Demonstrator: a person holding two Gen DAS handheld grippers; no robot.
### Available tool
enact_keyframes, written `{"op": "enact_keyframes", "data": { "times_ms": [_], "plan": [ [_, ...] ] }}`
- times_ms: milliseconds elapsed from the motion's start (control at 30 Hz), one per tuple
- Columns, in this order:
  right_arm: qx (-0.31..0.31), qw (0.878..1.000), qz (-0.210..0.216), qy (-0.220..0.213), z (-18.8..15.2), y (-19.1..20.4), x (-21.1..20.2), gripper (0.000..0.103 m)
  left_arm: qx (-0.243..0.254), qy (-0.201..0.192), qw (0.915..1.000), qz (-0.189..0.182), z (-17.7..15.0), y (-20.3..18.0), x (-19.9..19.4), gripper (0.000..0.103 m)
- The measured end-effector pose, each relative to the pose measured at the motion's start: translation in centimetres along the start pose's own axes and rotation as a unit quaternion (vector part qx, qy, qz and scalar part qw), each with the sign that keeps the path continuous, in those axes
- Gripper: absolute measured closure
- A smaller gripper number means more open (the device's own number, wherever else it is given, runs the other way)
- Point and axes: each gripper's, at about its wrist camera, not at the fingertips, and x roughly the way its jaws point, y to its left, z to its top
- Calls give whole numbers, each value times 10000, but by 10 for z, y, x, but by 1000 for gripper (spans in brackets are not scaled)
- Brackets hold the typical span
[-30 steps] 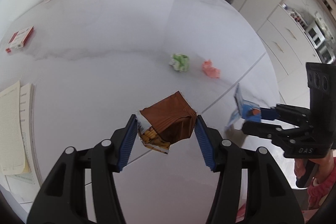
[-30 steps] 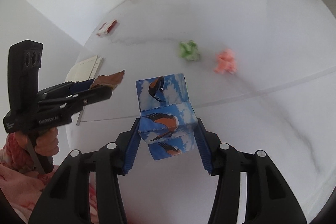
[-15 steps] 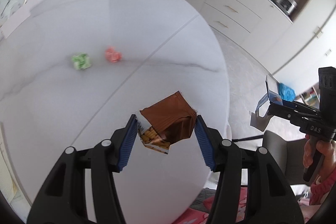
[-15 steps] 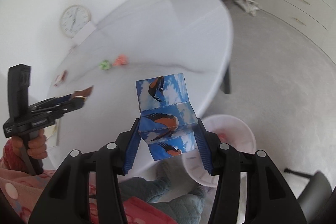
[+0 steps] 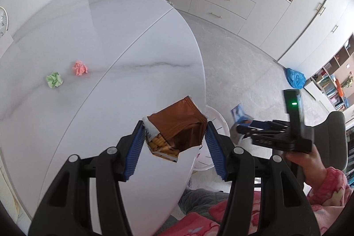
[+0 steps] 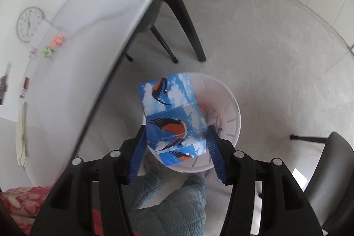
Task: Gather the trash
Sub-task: 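Carry the wrapper and box to the bin and release both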
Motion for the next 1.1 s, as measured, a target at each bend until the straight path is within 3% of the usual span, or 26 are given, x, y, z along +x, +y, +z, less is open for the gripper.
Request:
{"op": "enact_keyframes", "data": {
  "times_ms": [100,200,300,400,767,933,1100],
  "plan": [
    [130,9994,-210,242,-4,-9,15,24,81,34,9999,57,-2,-11,3,49],
    [363,9990,-104,244,-8,-20,10,15,141,73,9999,66,-2,-22,7,49],
    [443,9980,-415,192,-11,-36,-3,8,257,103,9996,33,1,-35,11,49],
    [520,9958,-741,151,-13,-54,-17,8,485,132,9987,-57,7,-53,18,49],
    [985,9890,-1046,-366,-26,-102,-75,7,1370,609,9873,-524,21,-125,79,48],
    [1153,9859,-1075,-559,-31,-114,-89,7,1387,920,9841,-623,22,-137,107,32],
    [1213,9858,-1053,-480,-34,-121,-87,7,1373,1100,9828,-561,15,-139,116,18]
  ]
}}
